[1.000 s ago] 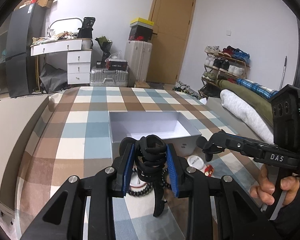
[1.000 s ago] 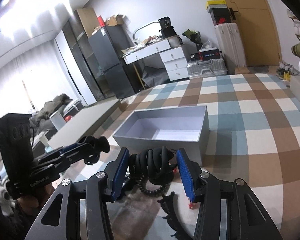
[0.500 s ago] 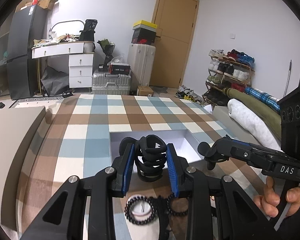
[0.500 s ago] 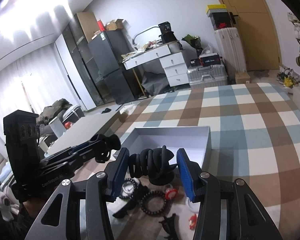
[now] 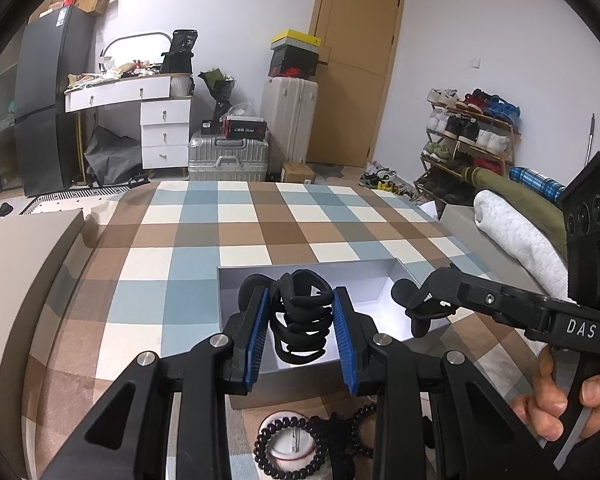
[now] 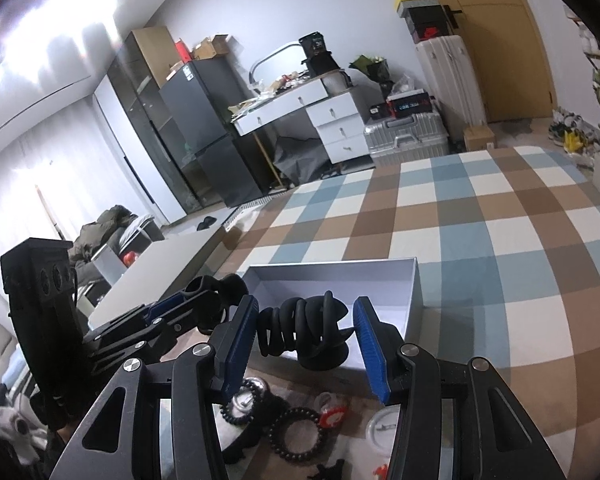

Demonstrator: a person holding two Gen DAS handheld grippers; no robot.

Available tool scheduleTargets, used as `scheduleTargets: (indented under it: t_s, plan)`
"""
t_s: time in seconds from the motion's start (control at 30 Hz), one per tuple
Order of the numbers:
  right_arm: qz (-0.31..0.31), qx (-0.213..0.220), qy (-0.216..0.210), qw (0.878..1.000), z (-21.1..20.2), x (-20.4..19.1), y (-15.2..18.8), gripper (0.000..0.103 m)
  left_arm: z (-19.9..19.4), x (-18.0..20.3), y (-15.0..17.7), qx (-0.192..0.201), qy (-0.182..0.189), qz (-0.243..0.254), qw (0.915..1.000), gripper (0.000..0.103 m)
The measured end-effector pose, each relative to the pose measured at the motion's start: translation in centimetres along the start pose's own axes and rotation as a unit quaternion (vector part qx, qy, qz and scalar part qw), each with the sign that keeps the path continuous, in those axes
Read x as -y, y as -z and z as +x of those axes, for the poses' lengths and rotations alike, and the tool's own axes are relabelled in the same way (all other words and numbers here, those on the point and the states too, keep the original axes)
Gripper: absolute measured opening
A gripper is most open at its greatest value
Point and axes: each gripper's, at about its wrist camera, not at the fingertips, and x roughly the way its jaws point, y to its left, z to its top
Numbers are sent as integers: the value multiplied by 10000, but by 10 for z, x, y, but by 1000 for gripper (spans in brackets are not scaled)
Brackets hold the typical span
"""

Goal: Organize jewelry
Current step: 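Lift both held black claw clips and carry them into the grey box, then open both tools to release the claw clips inside the box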

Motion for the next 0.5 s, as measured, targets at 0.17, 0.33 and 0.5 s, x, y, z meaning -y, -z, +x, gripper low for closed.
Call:
scheduleTargets:
  t_s: [0.17, 0.33, 0.5]
  plan:
    - [117, -42, 48, 9999, 6, 6, -4, 48, 8, 2, 1, -98, -18, 6, 10000, 26]
    - [87, -225, 18, 9997, 13, 6, -3, 50, 11, 3, 3, -187, 10, -17, 9998, 26]
    - [121, -227, 123, 9996, 9, 8, -1, 57, 10, 7, 6, -280, -74, 79, 9996, 33]
